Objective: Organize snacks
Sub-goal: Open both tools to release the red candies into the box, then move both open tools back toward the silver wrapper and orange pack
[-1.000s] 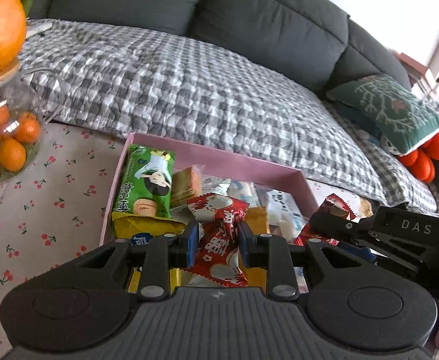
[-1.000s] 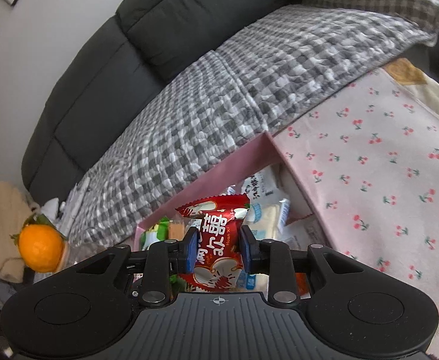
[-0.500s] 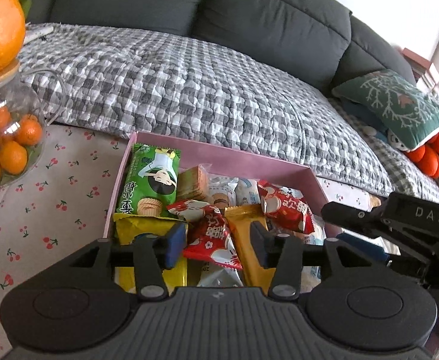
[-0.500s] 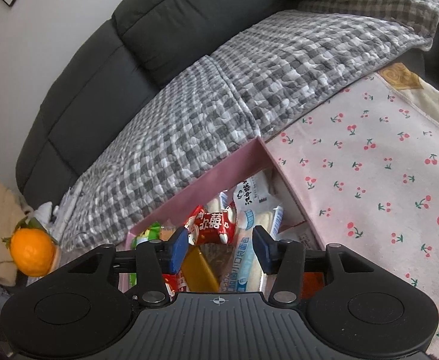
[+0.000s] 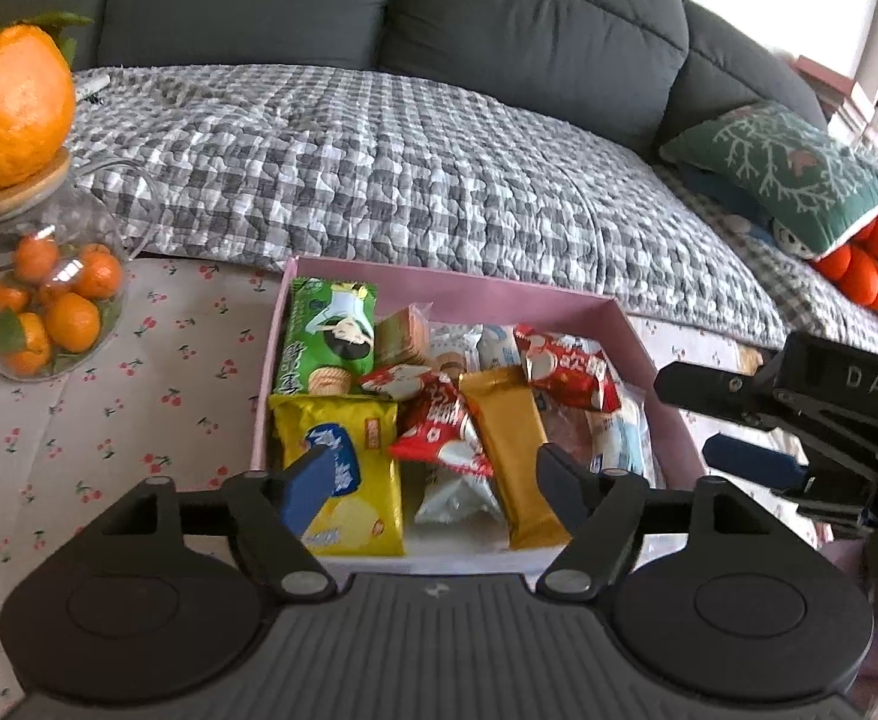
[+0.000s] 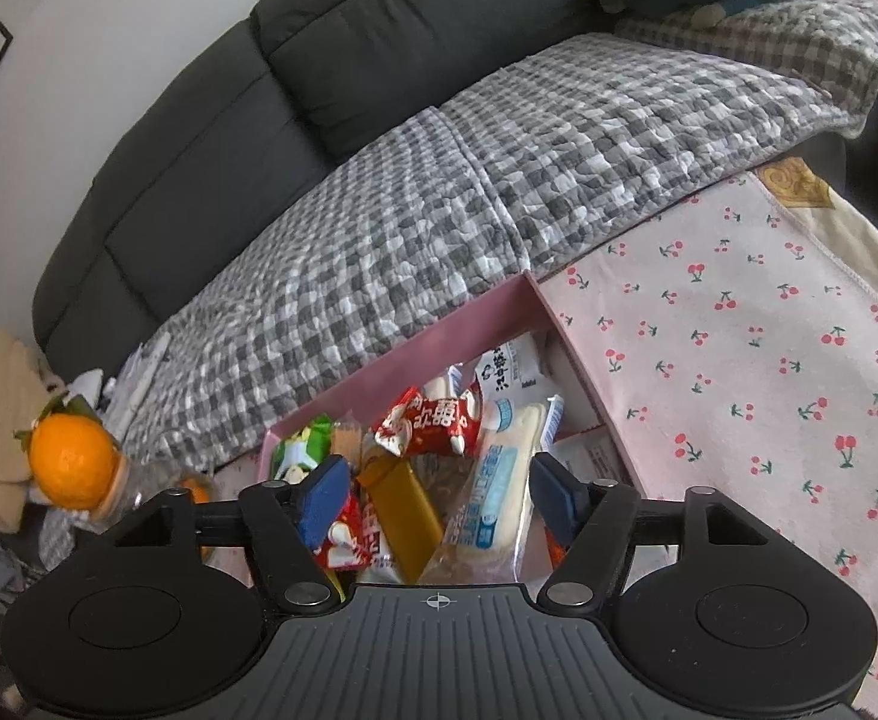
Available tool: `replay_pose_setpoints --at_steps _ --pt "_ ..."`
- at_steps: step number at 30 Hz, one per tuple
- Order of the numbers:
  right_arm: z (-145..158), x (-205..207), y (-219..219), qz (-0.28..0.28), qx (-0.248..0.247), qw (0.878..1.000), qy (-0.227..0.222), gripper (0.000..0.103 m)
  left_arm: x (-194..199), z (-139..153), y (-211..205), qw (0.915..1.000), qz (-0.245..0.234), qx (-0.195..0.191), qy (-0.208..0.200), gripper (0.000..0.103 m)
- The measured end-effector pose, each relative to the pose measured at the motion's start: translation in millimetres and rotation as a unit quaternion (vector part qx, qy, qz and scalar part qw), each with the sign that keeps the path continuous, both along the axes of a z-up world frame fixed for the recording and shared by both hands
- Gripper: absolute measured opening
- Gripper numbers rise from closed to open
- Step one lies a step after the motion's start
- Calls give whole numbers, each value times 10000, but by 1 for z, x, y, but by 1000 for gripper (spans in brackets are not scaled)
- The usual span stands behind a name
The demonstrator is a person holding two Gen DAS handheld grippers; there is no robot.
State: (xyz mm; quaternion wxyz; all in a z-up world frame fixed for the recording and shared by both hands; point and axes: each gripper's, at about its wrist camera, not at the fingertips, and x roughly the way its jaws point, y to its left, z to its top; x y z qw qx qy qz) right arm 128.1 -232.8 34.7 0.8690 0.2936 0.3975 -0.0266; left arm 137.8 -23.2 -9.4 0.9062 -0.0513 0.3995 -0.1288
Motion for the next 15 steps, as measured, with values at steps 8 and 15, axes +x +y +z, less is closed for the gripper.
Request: replay_pose_setpoints --at_steps 8,15 --pt "13 -17 0 165 -281 9995 3 83 -17 4 6 9996 38 167 238 87" --pt "19 -33 7 392 -784 9961 39 84 -37 -1 9 9992 146 234 286 100"
